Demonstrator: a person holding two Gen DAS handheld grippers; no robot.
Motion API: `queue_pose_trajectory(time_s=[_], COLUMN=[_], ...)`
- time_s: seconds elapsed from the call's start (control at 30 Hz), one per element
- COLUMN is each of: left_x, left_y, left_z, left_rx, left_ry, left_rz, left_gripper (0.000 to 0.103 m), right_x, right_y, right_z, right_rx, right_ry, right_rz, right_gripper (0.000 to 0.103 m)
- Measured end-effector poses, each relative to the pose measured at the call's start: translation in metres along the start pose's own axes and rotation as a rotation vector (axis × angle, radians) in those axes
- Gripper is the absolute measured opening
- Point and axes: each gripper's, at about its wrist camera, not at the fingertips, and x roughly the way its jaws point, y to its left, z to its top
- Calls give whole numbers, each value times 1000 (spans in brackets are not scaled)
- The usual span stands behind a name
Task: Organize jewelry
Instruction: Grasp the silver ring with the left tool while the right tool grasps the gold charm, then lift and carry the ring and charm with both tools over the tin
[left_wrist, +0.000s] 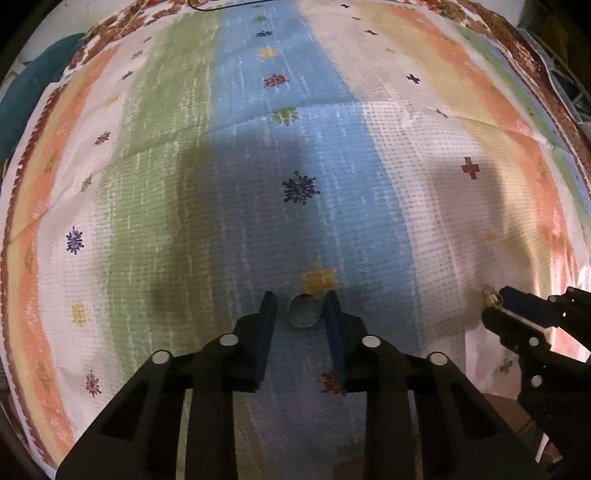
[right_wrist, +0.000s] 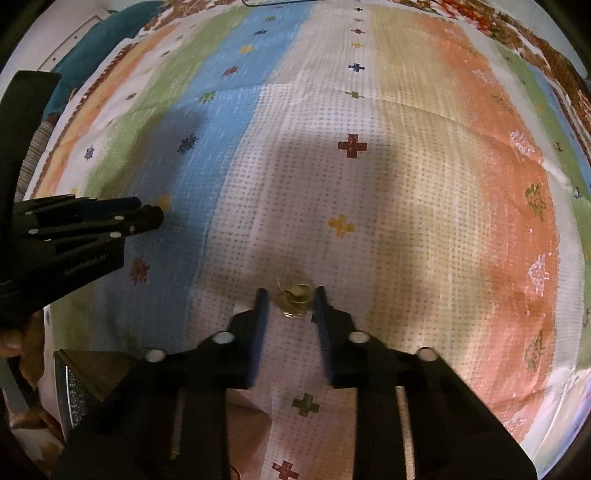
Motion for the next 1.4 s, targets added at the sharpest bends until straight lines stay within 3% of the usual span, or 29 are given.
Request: queue_pose_trajectory(time_s=[0.1, 0.5, 0.97, 1.4], left_x=[0, -23, -64, -100], left_y=[2, 11, -14, -19], left_z=[-1, -7, -15, -27], left_rx=[-5, -20, 64, -38], left_ry=[-4, -49, -136, -212], left_rz=[5, -14, -15, -52], left_gripper=[18, 18, 18, 18], right_x=[0, -13, -47, -79], right_y=[-1, -3, 8, 23], right_z=[1, 1, -4, -17], right_rx=[12, 22, -3, -34], right_ry=[0, -33, -112, -197], right_rz=[20, 34, 15, -12], right_gripper=[19, 18, 18, 18])
